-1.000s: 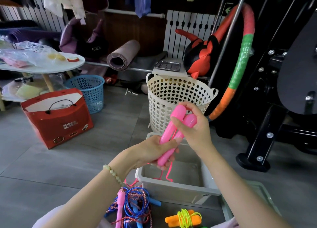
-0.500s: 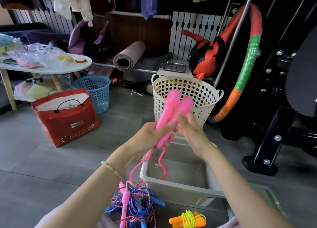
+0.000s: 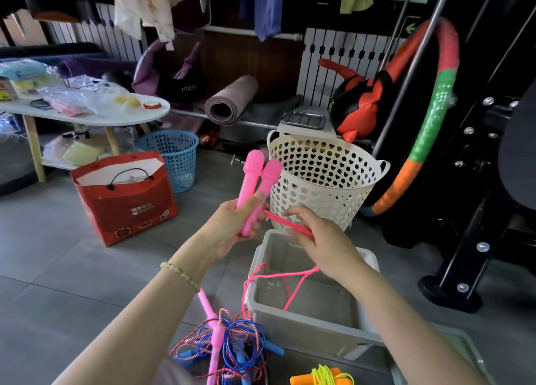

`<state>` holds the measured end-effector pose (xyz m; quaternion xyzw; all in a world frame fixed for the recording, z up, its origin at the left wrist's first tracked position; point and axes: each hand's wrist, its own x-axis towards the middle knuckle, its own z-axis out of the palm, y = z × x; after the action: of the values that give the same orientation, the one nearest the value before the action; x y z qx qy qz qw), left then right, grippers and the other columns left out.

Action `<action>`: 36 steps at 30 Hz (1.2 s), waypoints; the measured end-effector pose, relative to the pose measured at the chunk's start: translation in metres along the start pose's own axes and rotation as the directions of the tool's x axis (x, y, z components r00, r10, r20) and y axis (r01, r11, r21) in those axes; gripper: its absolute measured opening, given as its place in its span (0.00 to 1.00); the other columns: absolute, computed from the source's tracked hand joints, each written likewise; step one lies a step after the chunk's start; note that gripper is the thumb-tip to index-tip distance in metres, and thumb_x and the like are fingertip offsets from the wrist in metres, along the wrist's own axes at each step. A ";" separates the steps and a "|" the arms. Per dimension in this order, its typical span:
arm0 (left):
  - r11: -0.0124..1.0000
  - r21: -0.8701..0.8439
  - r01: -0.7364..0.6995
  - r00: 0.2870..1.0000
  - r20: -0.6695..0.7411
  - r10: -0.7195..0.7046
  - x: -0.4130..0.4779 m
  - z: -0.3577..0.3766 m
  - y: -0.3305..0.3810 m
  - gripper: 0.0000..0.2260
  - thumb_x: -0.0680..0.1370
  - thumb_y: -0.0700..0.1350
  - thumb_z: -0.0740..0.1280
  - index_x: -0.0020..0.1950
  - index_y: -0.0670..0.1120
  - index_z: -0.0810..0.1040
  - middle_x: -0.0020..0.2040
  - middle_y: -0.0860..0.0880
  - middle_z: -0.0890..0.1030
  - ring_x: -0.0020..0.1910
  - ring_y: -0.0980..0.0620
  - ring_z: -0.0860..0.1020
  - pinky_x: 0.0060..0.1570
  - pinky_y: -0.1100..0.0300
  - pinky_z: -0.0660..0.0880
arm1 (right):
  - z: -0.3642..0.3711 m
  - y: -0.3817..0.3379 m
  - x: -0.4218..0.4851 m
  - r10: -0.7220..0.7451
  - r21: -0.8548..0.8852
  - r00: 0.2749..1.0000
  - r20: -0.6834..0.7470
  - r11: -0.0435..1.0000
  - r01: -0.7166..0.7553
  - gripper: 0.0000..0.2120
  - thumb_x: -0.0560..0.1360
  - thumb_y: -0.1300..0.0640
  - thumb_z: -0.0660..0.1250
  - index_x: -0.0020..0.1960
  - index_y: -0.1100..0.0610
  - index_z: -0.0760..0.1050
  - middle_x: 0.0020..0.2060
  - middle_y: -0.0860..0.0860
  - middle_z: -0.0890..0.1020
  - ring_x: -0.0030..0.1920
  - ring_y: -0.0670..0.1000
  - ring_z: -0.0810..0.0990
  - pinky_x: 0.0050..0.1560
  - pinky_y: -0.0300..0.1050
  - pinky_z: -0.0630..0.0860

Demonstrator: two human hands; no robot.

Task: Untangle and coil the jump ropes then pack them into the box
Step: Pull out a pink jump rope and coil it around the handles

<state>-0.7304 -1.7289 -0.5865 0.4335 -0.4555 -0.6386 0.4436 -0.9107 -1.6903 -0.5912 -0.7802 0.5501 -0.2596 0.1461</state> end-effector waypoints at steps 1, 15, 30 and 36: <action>1.000 0.010 0.002 0.999 -0.032 -0.002 0.001 -0.002 0.000 0.15 0.79 0.51 0.63 0.50 0.39 0.77 0.29 0.52 0.75 0.21 0.58 0.68 0.21 0.68 0.65 | -0.003 -0.002 -0.001 -0.043 -0.145 0.999 -0.032 0.989 0.038 0.09 0.78 0.52 0.62 0.58 0.49 0.73 0.40 0.47 0.80 0.39 0.50 0.77 0.40 0.46 0.69; 0.731 0.681 -0.043 0.892 0.356 -0.279 -0.007 -0.012 0.003 0.16 0.79 0.51 0.64 0.42 0.39 0.78 0.29 0.50 0.75 0.24 0.56 0.71 0.24 0.66 0.69 | -0.030 0.013 0.000 -0.085 0.180 0.959 -0.271 0.974 0.137 0.04 0.71 0.53 0.72 0.45 0.48 0.84 0.38 0.43 0.84 0.41 0.42 0.81 0.45 0.48 0.78; 0.395 0.822 -0.410 0.872 0.481 -0.095 -0.032 0.005 -0.008 0.18 0.74 0.59 0.68 0.31 0.49 0.75 0.21 0.54 0.72 0.23 0.56 0.69 0.29 0.66 0.68 | -0.026 0.006 0.003 -0.066 0.653 0.814 0.577 0.637 -0.411 0.06 0.74 0.59 0.67 0.43 0.52 0.83 0.37 0.43 0.83 0.36 0.39 0.79 0.38 0.31 0.73; 0.558 0.751 -0.353 0.876 0.475 -0.085 -0.039 0.002 -0.005 0.15 0.76 0.54 0.66 0.37 0.44 0.79 0.21 0.55 0.73 0.22 0.58 0.70 0.26 0.68 0.69 | -0.030 -0.002 -0.006 -0.121 0.729 0.883 0.453 0.621 -0.288 0.23 0.66 0.32 0.66 0.49 0.48 0.83 0.47 0.48 0.84 0.49 0.44 0.80 0.50 0.33 0.74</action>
<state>-0.7240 -1.6905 -0.5849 0.3874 -0.8224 -0.3993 0.1190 -0.9281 -1.6824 -0.5672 -0.6493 0.3683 -0.2719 0.6073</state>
